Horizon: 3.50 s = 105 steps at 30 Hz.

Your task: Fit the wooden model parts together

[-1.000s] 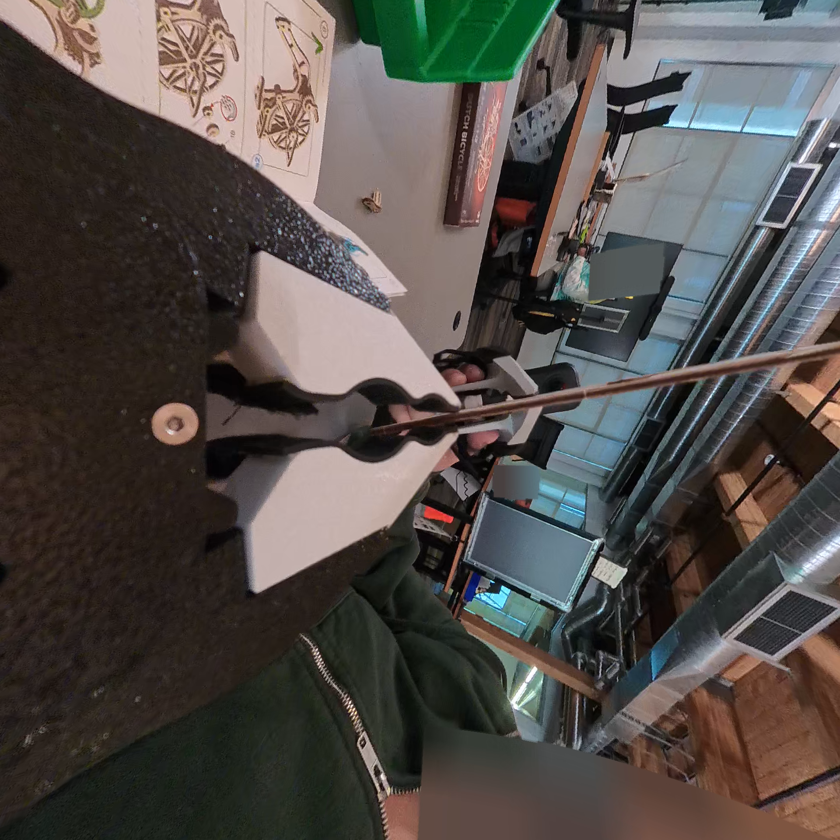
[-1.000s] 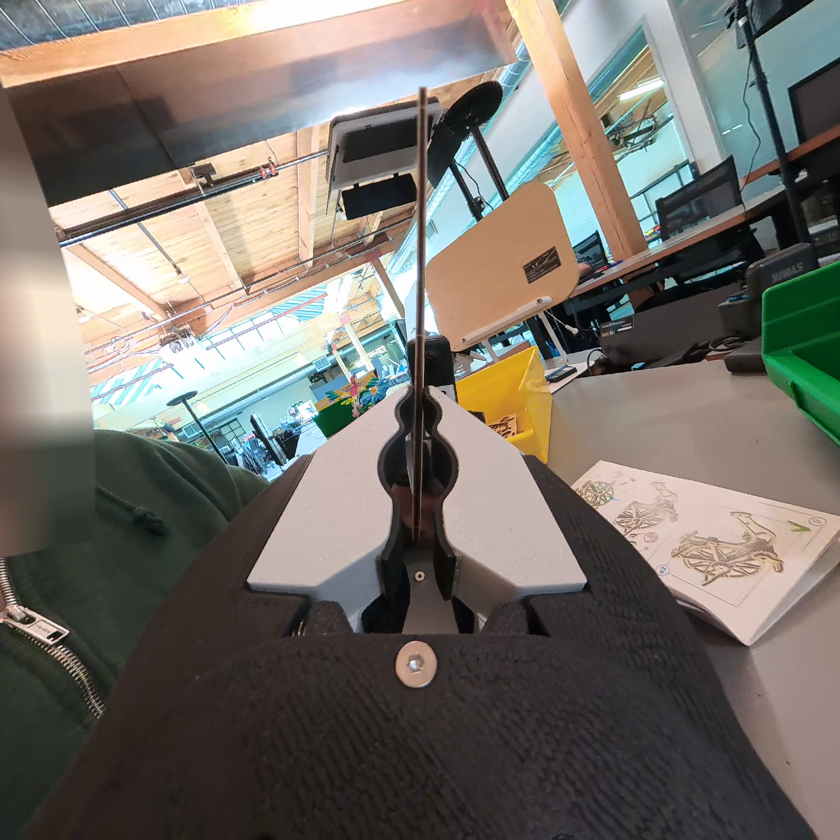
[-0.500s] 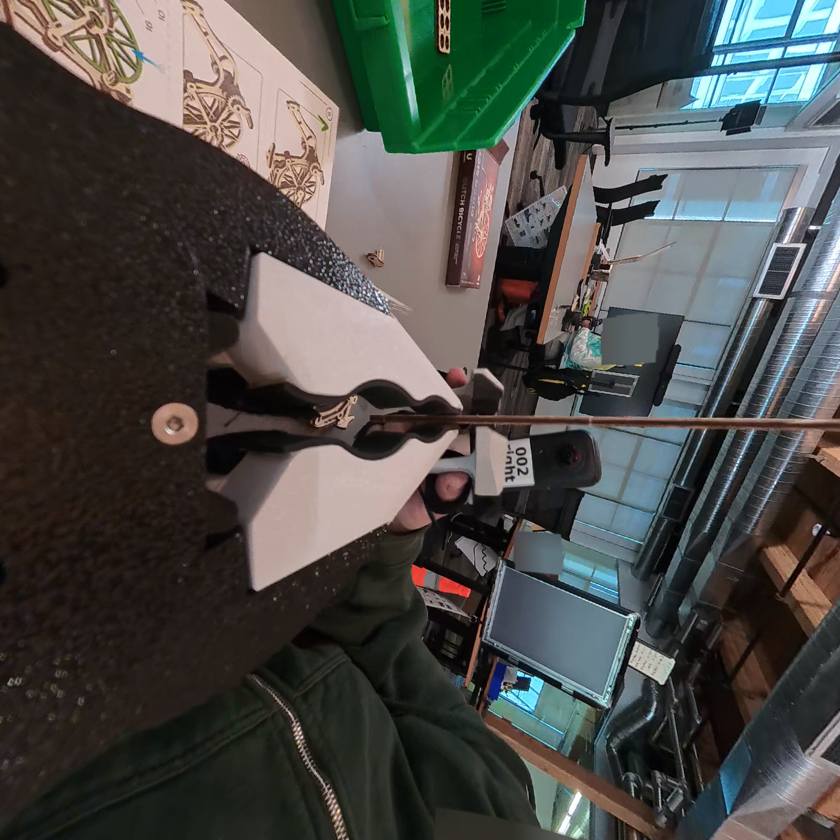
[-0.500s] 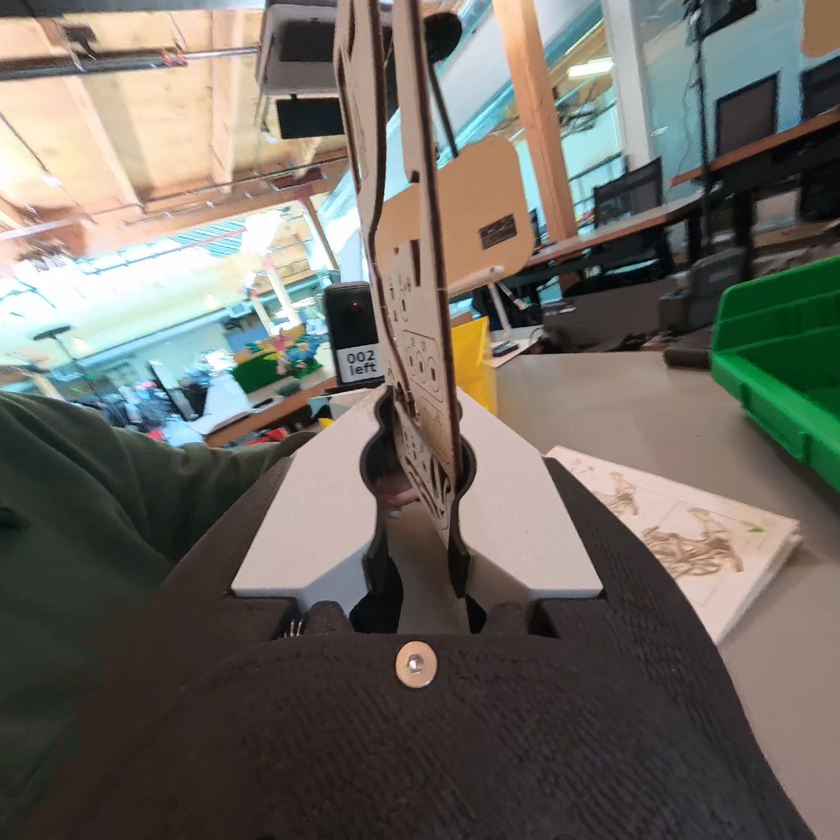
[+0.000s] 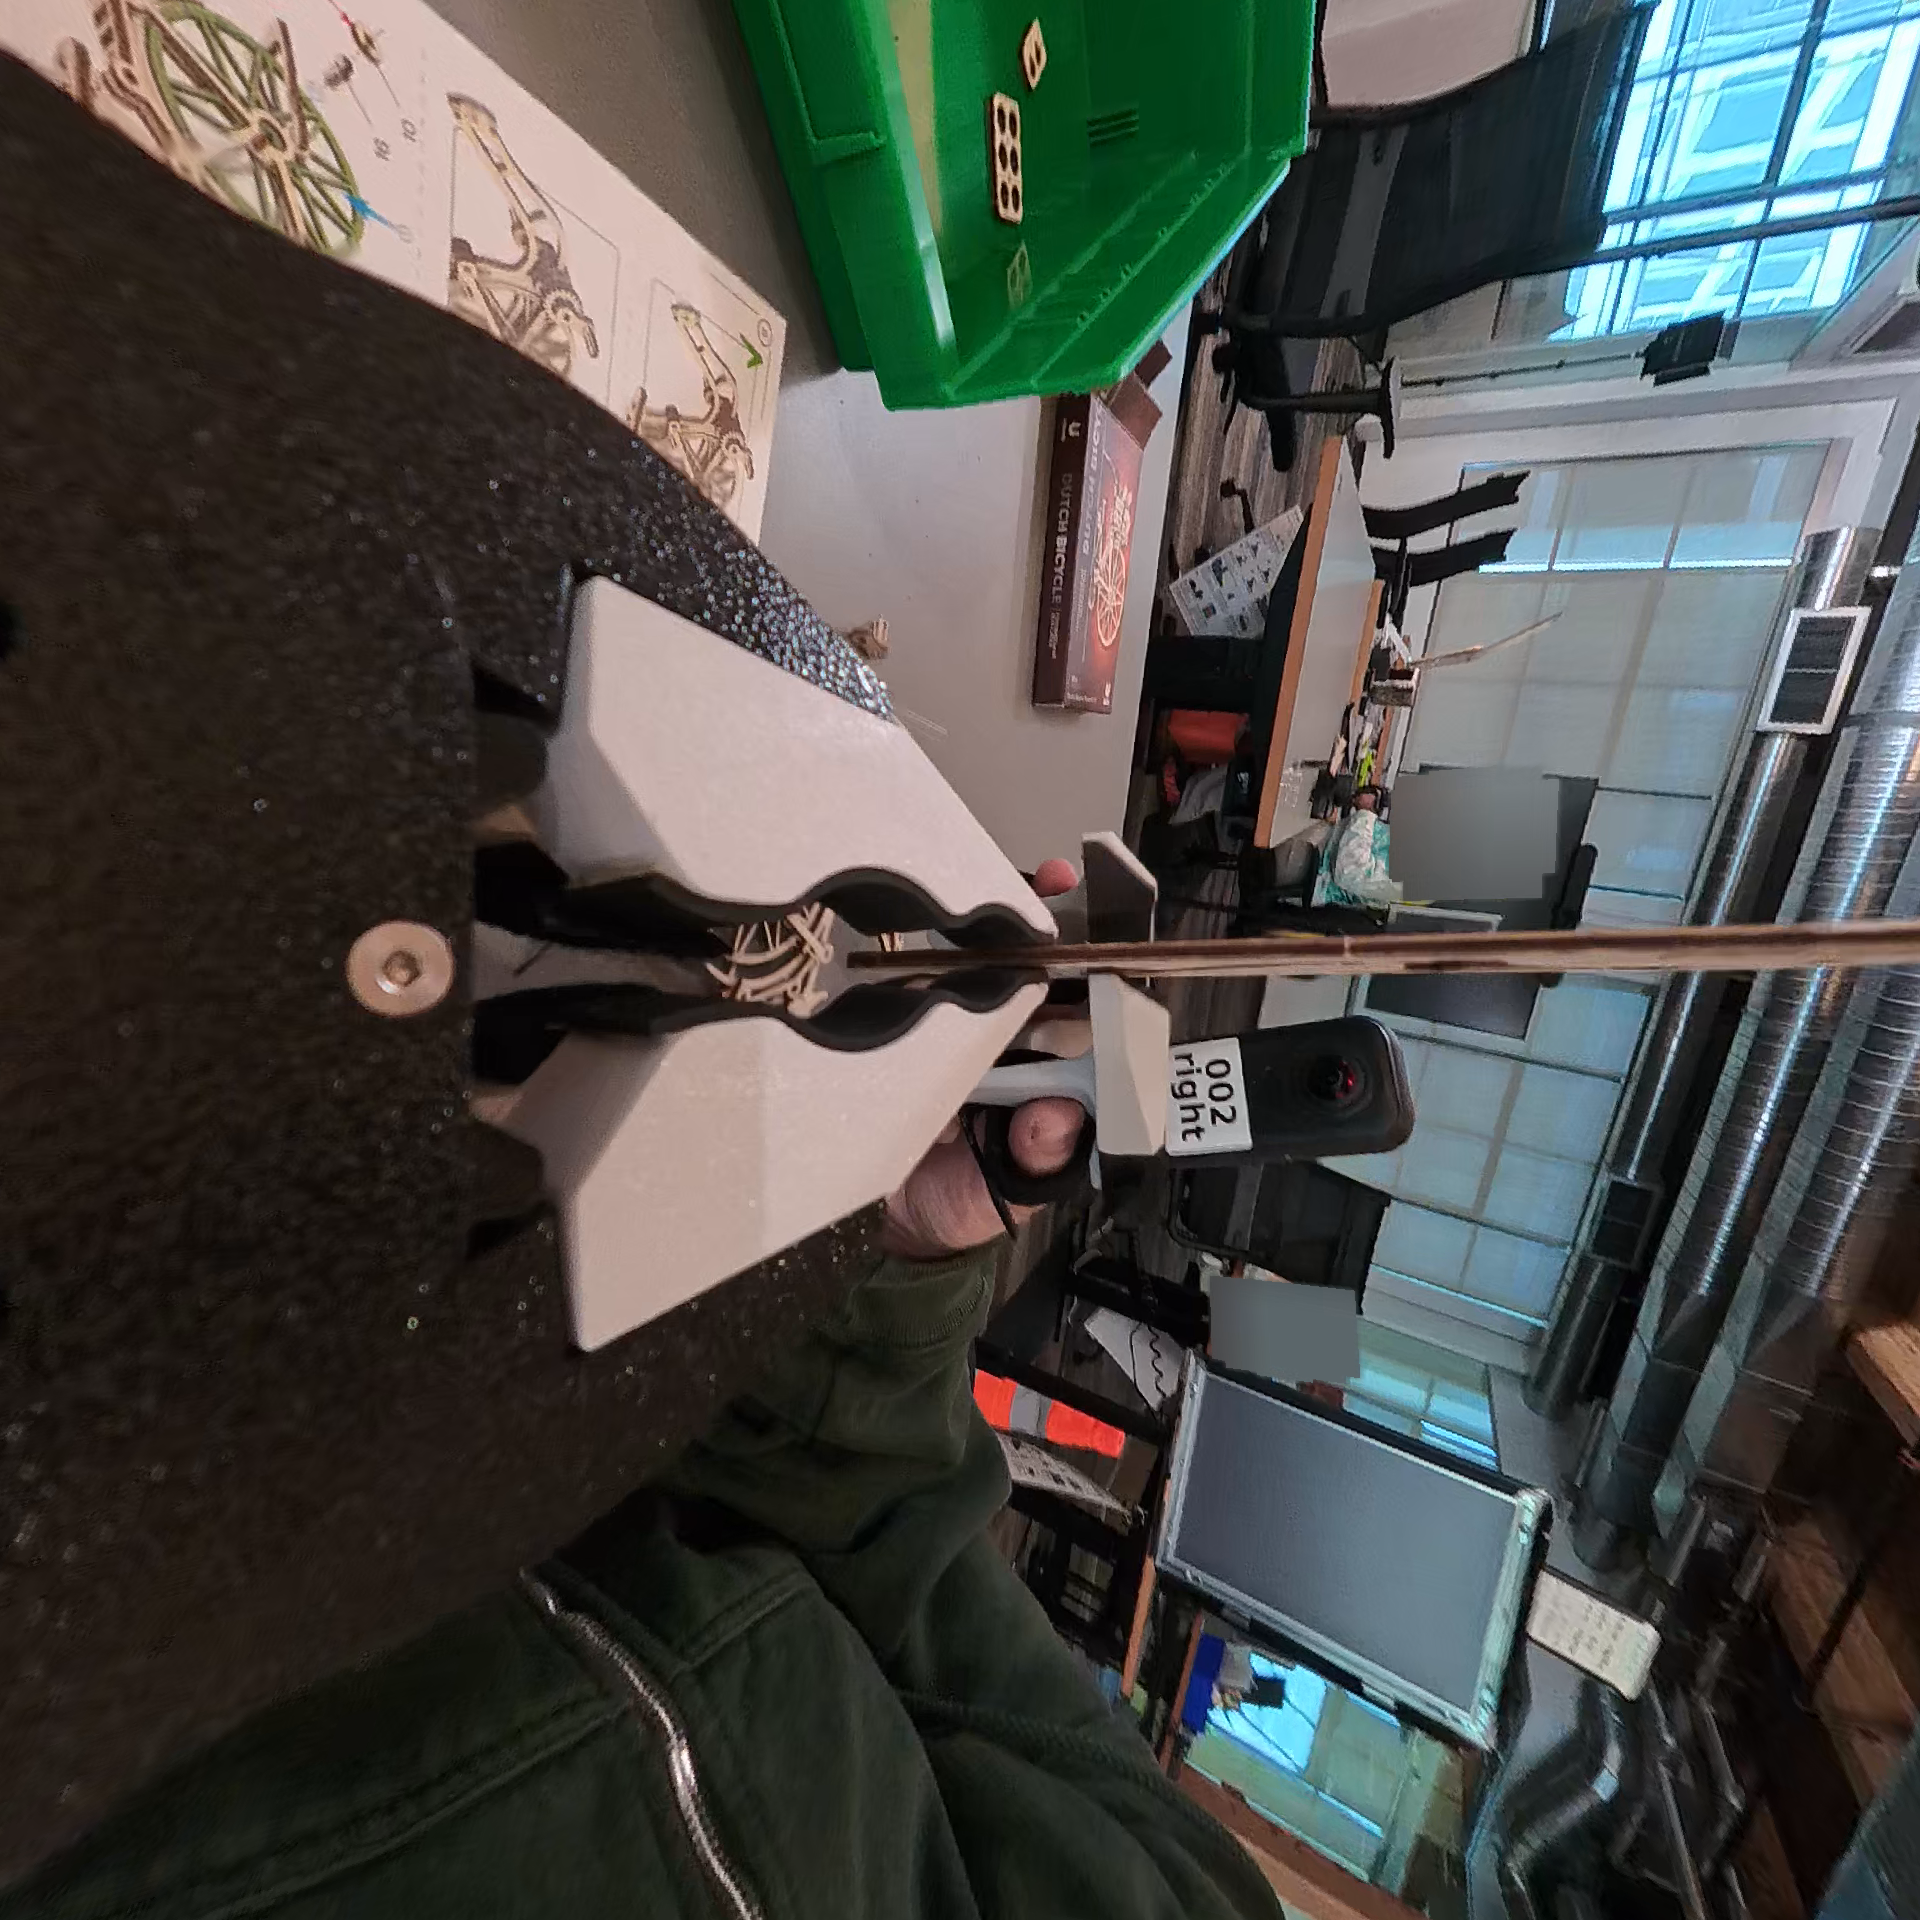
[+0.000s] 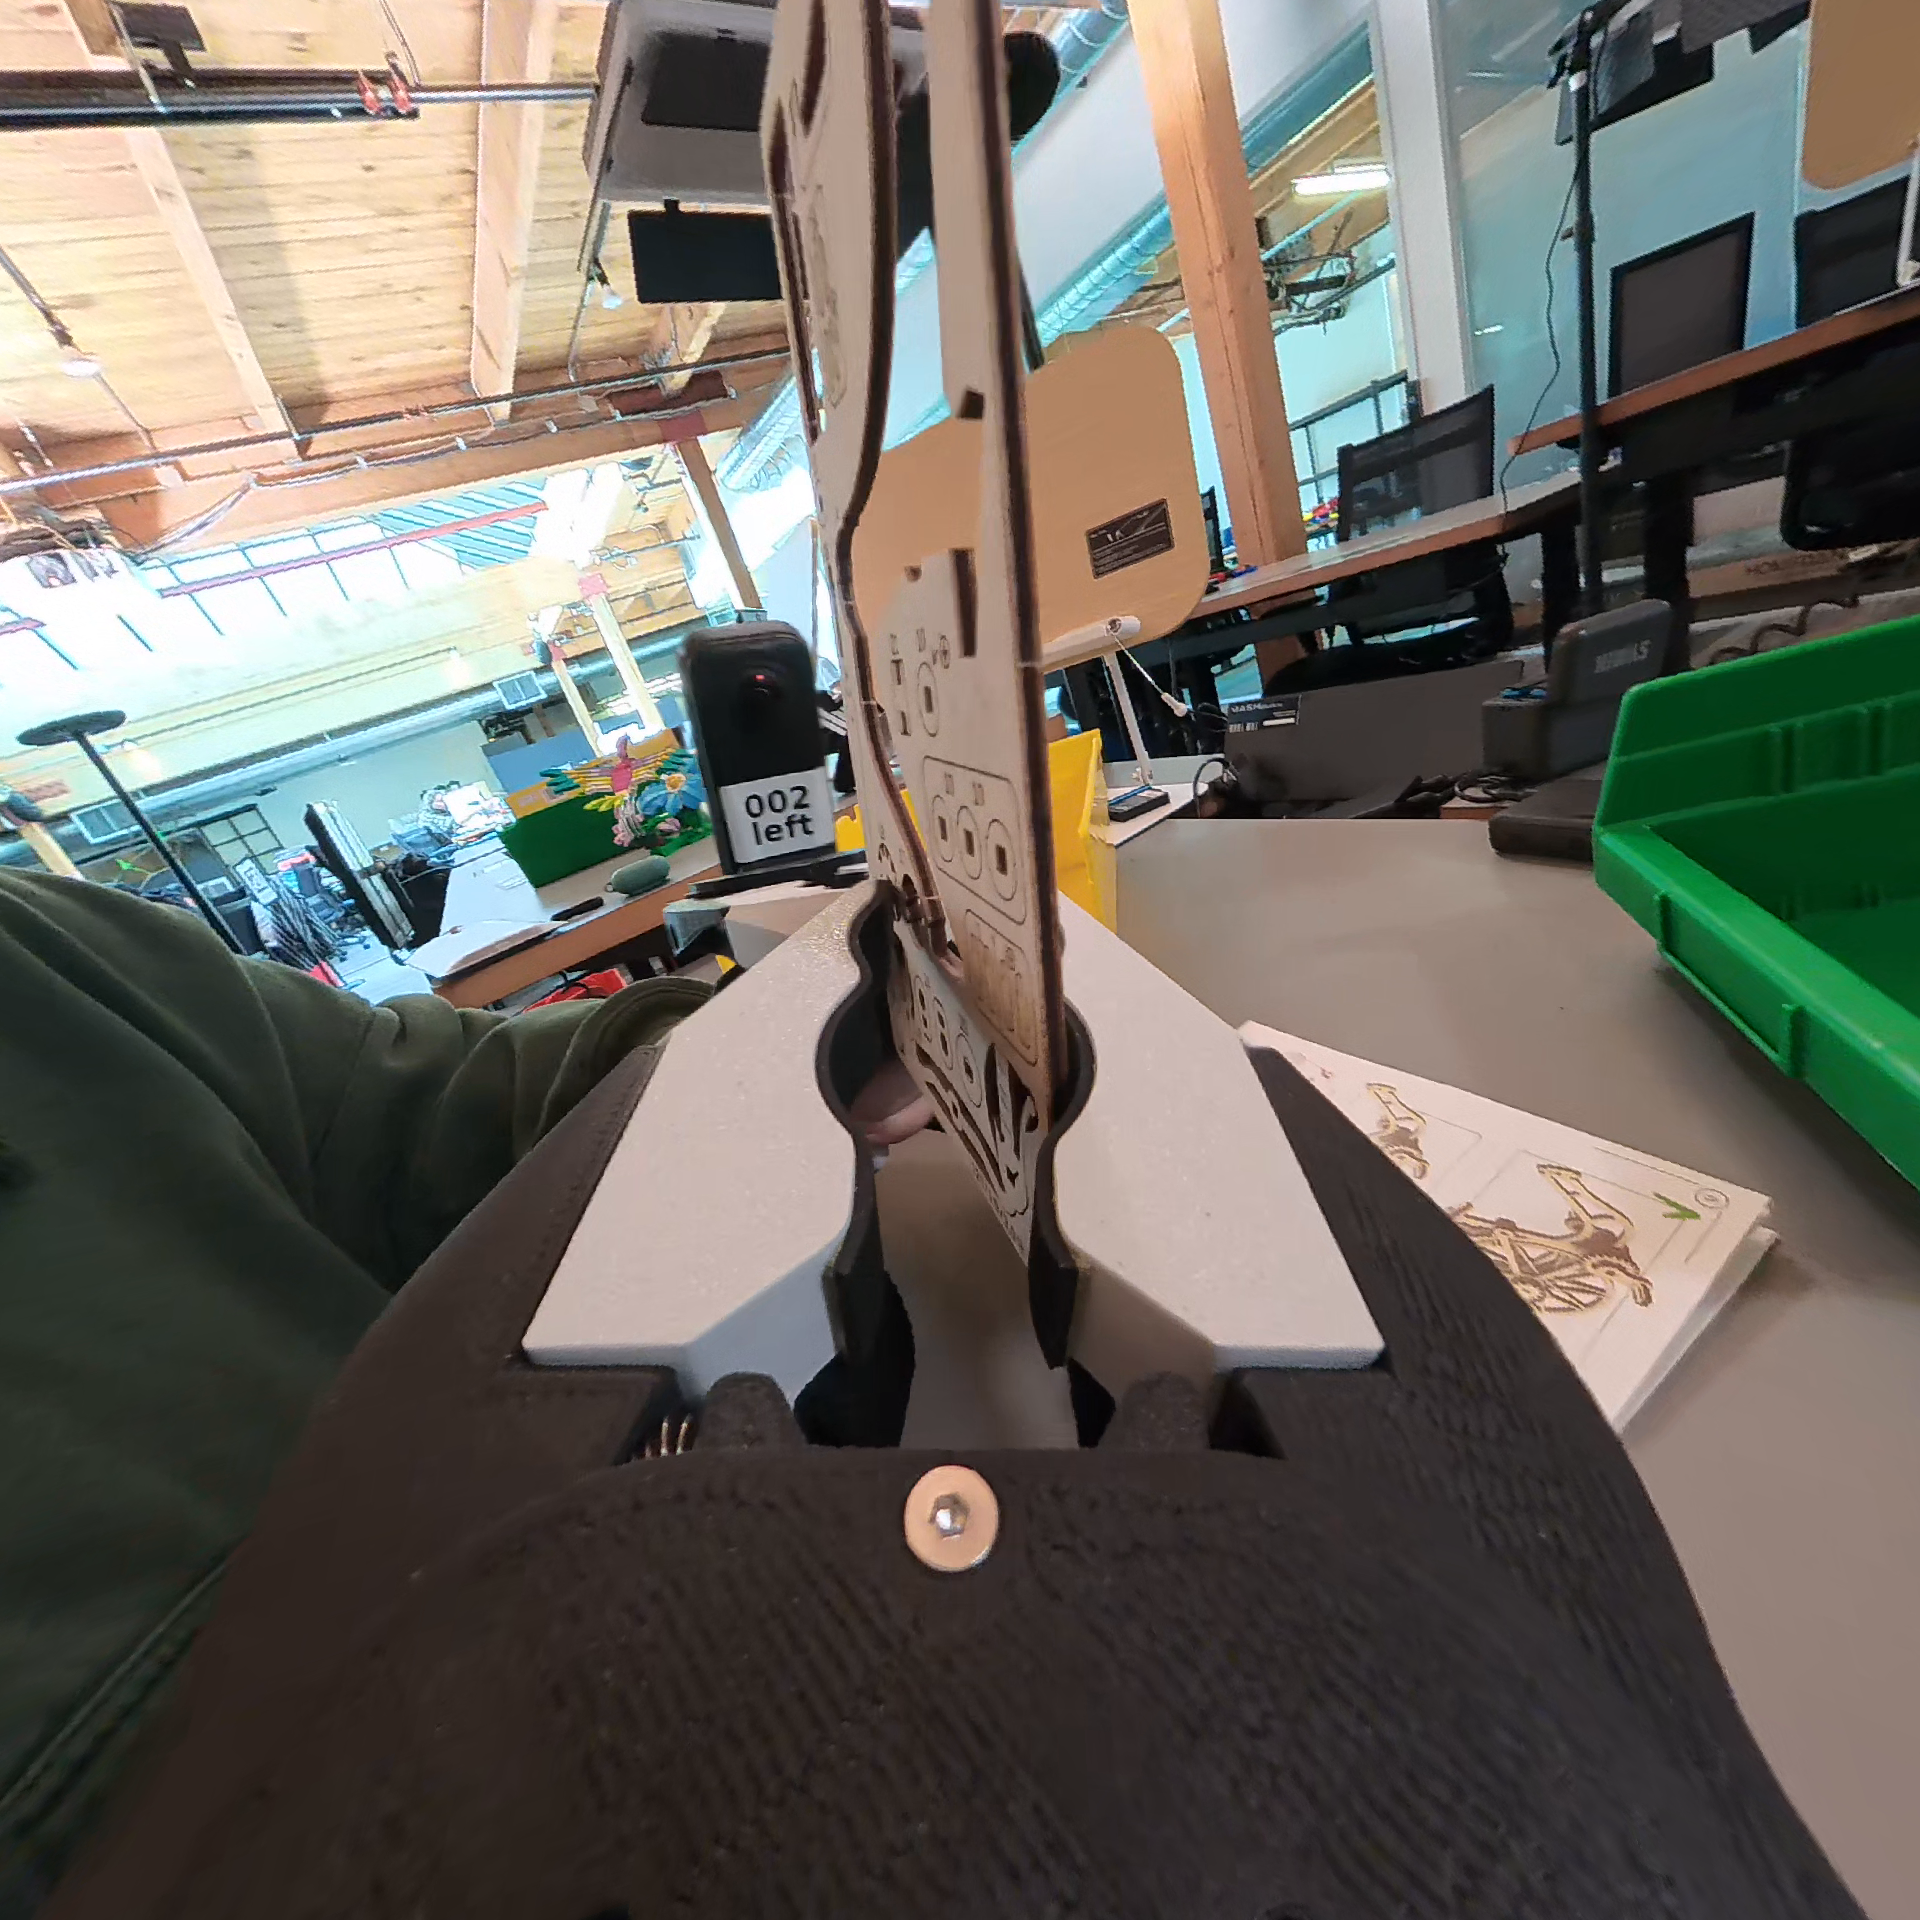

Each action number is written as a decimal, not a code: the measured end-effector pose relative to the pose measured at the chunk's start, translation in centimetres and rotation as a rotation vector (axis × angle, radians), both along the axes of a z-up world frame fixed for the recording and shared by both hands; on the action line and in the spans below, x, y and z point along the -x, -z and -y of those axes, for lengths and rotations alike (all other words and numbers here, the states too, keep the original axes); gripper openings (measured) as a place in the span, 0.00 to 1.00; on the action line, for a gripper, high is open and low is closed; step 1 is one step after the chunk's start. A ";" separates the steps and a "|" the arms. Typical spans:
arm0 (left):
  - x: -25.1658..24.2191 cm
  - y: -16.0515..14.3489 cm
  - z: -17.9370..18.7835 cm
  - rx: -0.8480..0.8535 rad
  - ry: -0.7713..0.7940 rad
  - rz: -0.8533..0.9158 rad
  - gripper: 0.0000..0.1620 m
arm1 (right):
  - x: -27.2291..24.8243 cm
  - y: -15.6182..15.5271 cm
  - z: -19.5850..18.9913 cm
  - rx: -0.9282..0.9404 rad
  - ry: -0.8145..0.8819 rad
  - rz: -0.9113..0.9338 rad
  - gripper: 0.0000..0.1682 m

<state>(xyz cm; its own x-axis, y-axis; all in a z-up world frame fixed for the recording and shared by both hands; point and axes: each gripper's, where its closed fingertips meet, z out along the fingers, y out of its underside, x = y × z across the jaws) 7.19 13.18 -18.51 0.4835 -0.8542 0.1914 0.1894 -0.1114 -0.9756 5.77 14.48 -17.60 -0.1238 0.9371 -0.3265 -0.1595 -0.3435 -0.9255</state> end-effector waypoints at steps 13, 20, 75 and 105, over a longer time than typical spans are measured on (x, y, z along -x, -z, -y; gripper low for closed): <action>0.5 -0.8 0.0 -0.208 -0.175 -0.188 0.01 | 0.3 -0.6 0.4 -0.079 0.096 0.034 0.14; 0.9 -0.7 -0.2 -0.238 -0.223 -0.232 0.02 | 0.4 -0.6 0.5 -0.117 0.148 0.041 0.09; 3.5 -1.5 -1.7 0.090 -0.095 0.219 0.05 | -1.6 -1.5 1.0 -0.494 0.203 0.049 0.01; 0.0 -4.0 3.0 -0.064 -0.050 0.153 0.00 | -4.4 -5.8 0.8 -0.064 -0.185 -0.255 0.04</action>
